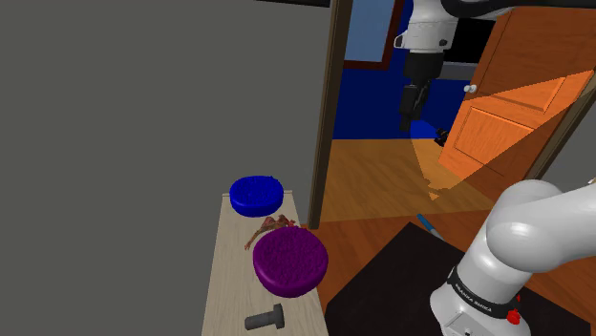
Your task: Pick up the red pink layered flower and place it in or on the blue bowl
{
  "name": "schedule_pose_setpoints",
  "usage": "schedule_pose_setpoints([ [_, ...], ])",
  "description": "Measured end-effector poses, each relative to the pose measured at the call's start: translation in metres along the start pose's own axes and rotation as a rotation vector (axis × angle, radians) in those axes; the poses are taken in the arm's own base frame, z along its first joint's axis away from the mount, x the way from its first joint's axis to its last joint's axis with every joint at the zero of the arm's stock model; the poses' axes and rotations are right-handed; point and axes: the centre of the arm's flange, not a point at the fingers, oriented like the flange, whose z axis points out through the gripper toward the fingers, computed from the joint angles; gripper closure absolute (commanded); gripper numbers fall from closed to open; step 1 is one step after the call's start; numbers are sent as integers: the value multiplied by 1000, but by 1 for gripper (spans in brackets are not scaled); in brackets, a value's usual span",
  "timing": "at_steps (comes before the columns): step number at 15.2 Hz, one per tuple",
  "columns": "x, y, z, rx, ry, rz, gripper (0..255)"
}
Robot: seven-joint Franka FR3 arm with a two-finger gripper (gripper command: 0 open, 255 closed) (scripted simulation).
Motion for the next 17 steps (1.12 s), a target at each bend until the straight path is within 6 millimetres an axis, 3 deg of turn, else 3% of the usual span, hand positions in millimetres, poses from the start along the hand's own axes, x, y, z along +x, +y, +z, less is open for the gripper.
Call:
schedule_pose_setpoints([
  [2, 4, -2, 5, 0, 1, -5, 0],
  [5, 22, -8, 31, -4, 9, -33, 0],
  [17, 109, -50, 152, -22, 54, -165, 0],
])
